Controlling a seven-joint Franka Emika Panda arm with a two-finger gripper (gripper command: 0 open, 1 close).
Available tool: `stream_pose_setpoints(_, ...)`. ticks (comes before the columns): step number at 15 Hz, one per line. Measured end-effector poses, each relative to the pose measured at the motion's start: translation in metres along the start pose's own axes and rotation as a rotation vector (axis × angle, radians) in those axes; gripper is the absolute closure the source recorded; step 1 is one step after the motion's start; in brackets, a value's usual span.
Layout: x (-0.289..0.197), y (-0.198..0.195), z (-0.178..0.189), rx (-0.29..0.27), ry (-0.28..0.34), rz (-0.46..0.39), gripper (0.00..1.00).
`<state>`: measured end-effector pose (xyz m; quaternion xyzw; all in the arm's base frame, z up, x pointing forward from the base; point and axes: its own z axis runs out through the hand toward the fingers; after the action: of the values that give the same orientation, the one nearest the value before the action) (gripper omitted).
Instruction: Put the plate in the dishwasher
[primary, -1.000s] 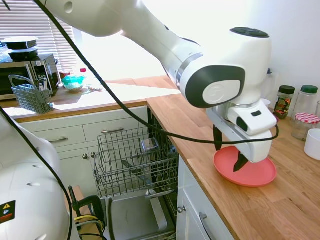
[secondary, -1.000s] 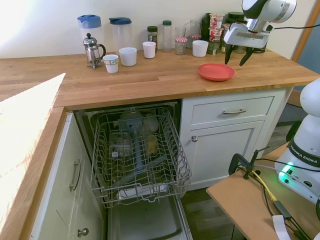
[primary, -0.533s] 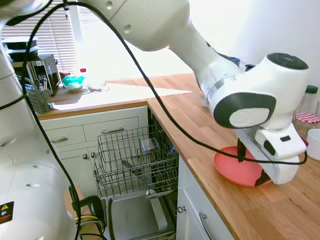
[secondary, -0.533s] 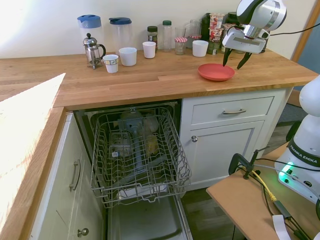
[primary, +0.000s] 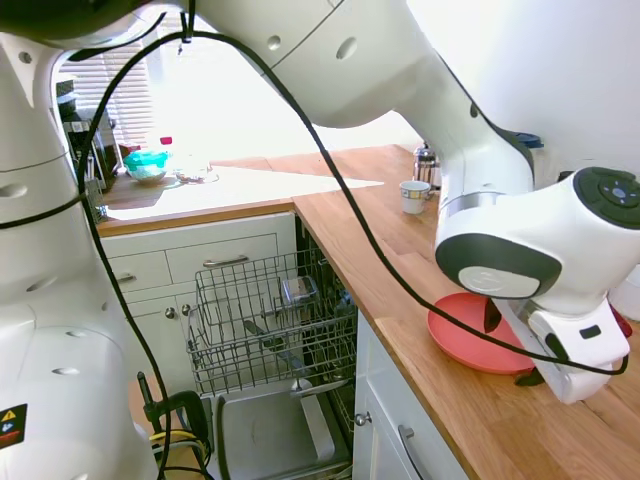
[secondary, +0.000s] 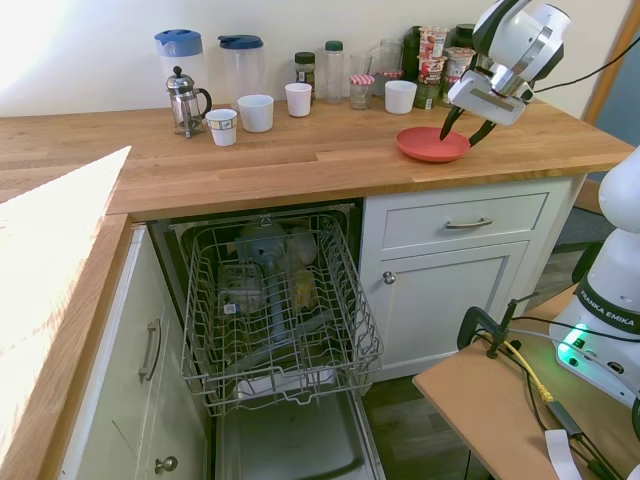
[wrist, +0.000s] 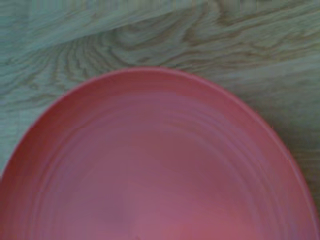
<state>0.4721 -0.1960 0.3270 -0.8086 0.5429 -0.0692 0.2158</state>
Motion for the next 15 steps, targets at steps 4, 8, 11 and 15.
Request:
stream_pose_setpoints(4, 0.004, 0.003, 0.003, 0.018, -0.008, 0.005, 1.0)
stream_pose_setpoints(8, 0.002, 0.005, 0.008, 0.03, -0.035, -0.002, 1.0)
stream_pose_setpoints(11, 0.002, 0.005, 0.011, 0.03, -0.043, -0.003, 1.0)
stream_pose_setpoints(15, 0.006, 0.003, 0.017, 0.036, -0.051, -0.001, 1.0)
